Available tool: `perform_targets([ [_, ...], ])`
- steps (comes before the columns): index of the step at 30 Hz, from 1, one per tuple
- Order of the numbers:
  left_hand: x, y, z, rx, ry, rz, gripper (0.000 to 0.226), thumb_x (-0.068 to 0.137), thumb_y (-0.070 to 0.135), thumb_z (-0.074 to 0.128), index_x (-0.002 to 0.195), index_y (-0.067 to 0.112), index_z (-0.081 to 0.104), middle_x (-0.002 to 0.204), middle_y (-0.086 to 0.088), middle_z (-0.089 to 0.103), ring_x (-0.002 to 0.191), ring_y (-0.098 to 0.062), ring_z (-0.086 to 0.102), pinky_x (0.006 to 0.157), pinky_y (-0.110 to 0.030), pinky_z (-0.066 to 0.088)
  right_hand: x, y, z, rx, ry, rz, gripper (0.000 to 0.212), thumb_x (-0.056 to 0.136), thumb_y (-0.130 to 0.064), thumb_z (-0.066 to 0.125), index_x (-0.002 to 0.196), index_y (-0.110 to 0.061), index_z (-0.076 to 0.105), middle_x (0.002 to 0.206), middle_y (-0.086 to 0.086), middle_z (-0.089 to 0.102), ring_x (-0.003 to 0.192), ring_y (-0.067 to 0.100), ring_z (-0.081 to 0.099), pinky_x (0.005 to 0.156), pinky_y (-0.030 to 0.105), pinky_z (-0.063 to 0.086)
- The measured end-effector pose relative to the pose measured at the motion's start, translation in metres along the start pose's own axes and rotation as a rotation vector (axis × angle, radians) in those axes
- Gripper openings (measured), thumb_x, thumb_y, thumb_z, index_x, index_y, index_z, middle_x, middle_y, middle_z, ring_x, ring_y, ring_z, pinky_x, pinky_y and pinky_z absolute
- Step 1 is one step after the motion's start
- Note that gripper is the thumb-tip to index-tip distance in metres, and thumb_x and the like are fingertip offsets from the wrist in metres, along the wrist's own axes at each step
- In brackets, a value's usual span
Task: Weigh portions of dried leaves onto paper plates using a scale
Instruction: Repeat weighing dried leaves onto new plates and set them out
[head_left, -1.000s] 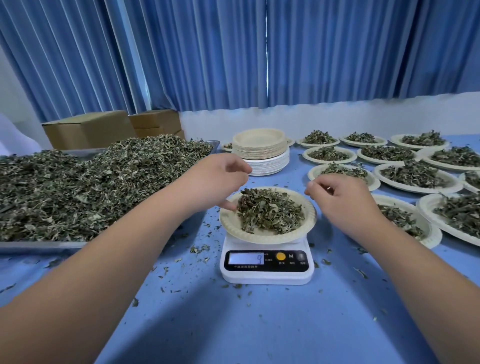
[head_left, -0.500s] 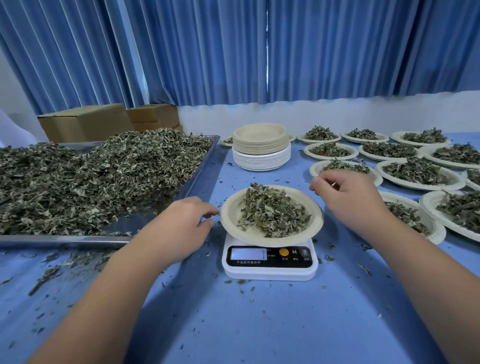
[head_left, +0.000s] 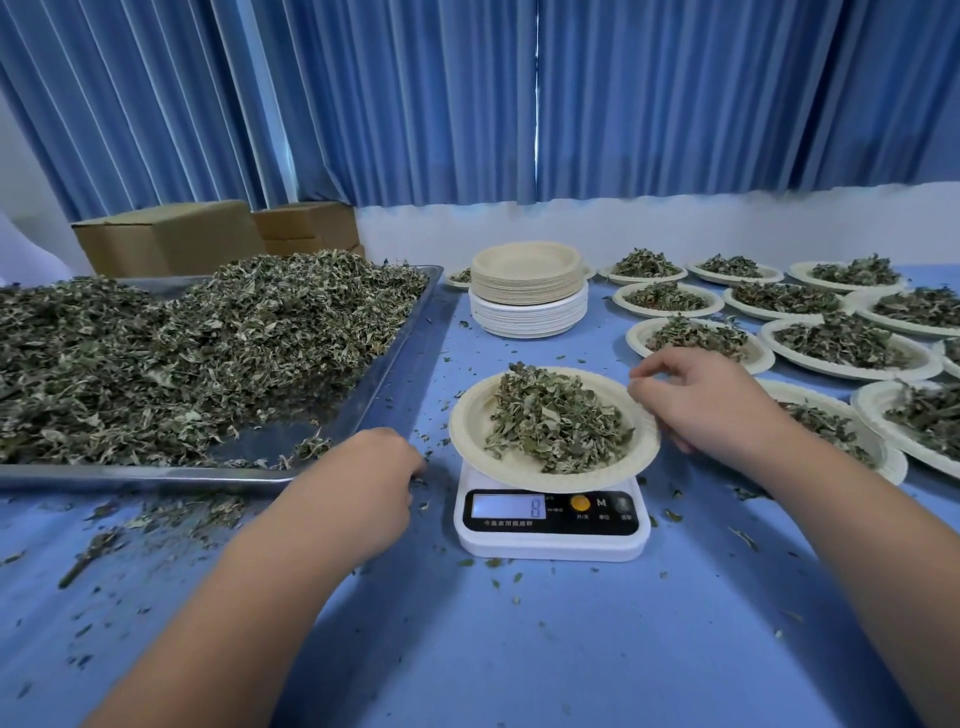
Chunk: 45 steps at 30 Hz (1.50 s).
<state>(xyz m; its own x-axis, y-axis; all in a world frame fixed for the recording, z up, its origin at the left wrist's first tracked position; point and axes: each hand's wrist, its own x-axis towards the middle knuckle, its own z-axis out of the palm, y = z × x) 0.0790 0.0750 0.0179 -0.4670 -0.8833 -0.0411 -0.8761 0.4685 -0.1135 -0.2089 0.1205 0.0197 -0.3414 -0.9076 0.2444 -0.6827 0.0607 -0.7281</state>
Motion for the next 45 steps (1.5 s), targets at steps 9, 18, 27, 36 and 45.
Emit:
perform_targets([
  [9,-0.001,0.004,-0.006,-0.183,0.064,-0.098,0.033,0.090,0.005,0.049,0.100,0.028,0.069,0.103,0.003,0.065,0.095,-0.018,0.063,0.083,-0.029,0.053,0.003,-0.001,0.009,0.295,0.013,0.025,0.004,0.090,-0.019,0.063,0.092,-0.017,0.066,0.043,0.002,0.056,0.033,0.017,0.045,0.035,0.023,0.036],
  [18,0.001,0.006,-0.009,-0.231,0.065,-0.145,0.025,0.092,0.005,0.047,0.087,0.027,0.059,0.108,-0.001,0.061,0.095,-0.020,0.062,0.077,-0.025,0.049,0.007,0.000,0.008,0.525,0.022,0.209,0.012,0.091,-0.019,0.061,0.092,-0.009,0.068,0.071,0.015,0.060,0.054,0.024,0.051,0.050,0.033,0.043],
  [27,0.003,-0.015,-0.010,-0.496,0.567,-0.198,0.018,0.092,0.004,0.057,0.092,0.016,0.070,0.095,0.000,0.061,0.084,-0.018,0.057,0.075,-0.024,0.043,0.008,0.003,0.005,0.501,0.028,0.257,0.015,0.093,-0.023,0.058,0.092,-0.010,0.066,0.074,0.013,0.058,0.047,0.020,0.052,0.044,0.028,0.045],
  [36,0.007,-0.058,-0.008,-0.598,0.585,-0.466,0.023,0.094,0.002,0.054,0.103,0.016,0.069,0.096,-0.006,0.066,0.082,-0.025,0.063,0.078,-0.035,0.054,0.004,-0.001,0.000,0.545,0.056,0.258,0.010,0.093,-0.011,0.056,0.094,-0.003,0.062,0.088,0.015,0.062,0.046,0.018,0.054,0.043,0.028,0.047],
  [45,0.008,-0.035,-0.006,-0.610,0.760,-0.183,0.015,0.087,0.004,0.066,0.097,0.014,0.071,0.089,0.004,0.058,0.076,-0.002,0.052,0.072,-0.004,0.033,0.002,-0.003,-0.004,0.634,0.032,0.289,0.012,0.096,-0.011,0.054,0.099,-0.002,0.063,0.096,0.018,0.065,0.050,0.020,0.065,0.046,0.026,0.052],
])
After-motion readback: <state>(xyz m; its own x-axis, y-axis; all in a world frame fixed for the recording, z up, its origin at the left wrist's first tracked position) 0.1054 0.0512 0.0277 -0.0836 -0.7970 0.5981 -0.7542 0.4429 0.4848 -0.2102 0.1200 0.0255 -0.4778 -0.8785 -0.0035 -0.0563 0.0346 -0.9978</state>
